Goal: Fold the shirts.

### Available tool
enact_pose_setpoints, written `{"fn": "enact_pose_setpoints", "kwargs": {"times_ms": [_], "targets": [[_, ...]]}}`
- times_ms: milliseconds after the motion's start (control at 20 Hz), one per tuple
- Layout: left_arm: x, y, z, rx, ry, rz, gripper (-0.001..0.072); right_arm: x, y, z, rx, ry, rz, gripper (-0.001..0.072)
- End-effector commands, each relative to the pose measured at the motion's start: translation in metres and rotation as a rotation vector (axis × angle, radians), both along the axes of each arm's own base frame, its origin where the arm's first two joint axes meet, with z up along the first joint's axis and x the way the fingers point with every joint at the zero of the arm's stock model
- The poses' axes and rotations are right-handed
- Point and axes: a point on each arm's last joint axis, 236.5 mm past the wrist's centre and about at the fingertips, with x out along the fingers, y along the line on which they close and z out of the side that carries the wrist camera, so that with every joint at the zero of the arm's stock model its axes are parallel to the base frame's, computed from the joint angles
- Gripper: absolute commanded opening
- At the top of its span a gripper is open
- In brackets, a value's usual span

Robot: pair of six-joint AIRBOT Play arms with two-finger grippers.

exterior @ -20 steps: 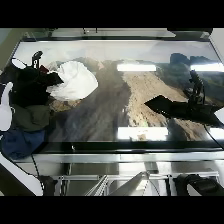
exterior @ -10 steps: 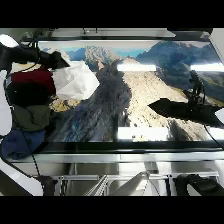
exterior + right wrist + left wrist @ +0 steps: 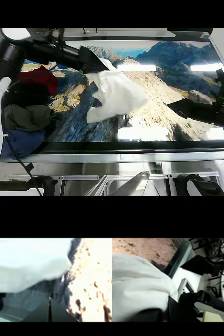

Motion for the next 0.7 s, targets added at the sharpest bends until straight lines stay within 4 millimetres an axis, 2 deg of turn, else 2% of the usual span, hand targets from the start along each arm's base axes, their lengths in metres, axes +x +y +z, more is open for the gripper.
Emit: {"fn": "enact_pose_setpoints", "kwargs": {"times_ms": [0, 50, 100, 150, 200, 300, 400, 550, 650], "targets": [[0.003, -0.02, -0.042, 0.054, 0.018, 0.073, 0.0018, -0.006, -0.015, -0.002, -0.013, 0.015, -0.012, 0.002], [0.01, -0.013, -0.06, 0.108, 0.007, 0.103, 0.0181, -0.005, -0.016, -0.003, -0.013, 0.019, -0.013, 0.0026], [0.016, -0.002, -0.074, 0.164, -0.008, 0.122, 0.0337, -0.005, -0.015, -0.005, -0.011, 0.026, -0.01, 0.0174], [0.021, 0.012, -0.086, 0.225, -0.023, 0.129, 0.0337, -0.006, -0.015, -0.006, -0.009, 0.034, -0.007, 0.0485], [0.023, 0.027, -0.094, 0.272, -0.015, 0.134, 0.0337, -0.007, -0.014, -0.009, -0.009, 0.048, 0.0, 0.0604], [0.017, 0.069, -0.115, 0.393, 0.065, 0.139, 0.0337, -0.012, -0.022, -0.024, -0.069, 0.085, 0.009, 0.0601], [-0.007, 0.116, -0.149, 0.555, 0.213, 0.135, 0.0337, -0.025, -0.033, -0.05, -0.137, 0.156, 0.023, 0.0601], [-0.048, 0.137, -0.203, 0.601, 0.346, 0.132, 0.0337, -0.039, -0.033, -0.092, -0.143, 0.228, 0.03, 0.0601], [-0.062, 0.139, -0.238, 0.603, 0.392, 0.174, 0.0337, -0.042, -0.027, -0.114, -0.107, 0.255, 0.034, 0.0601]]}}
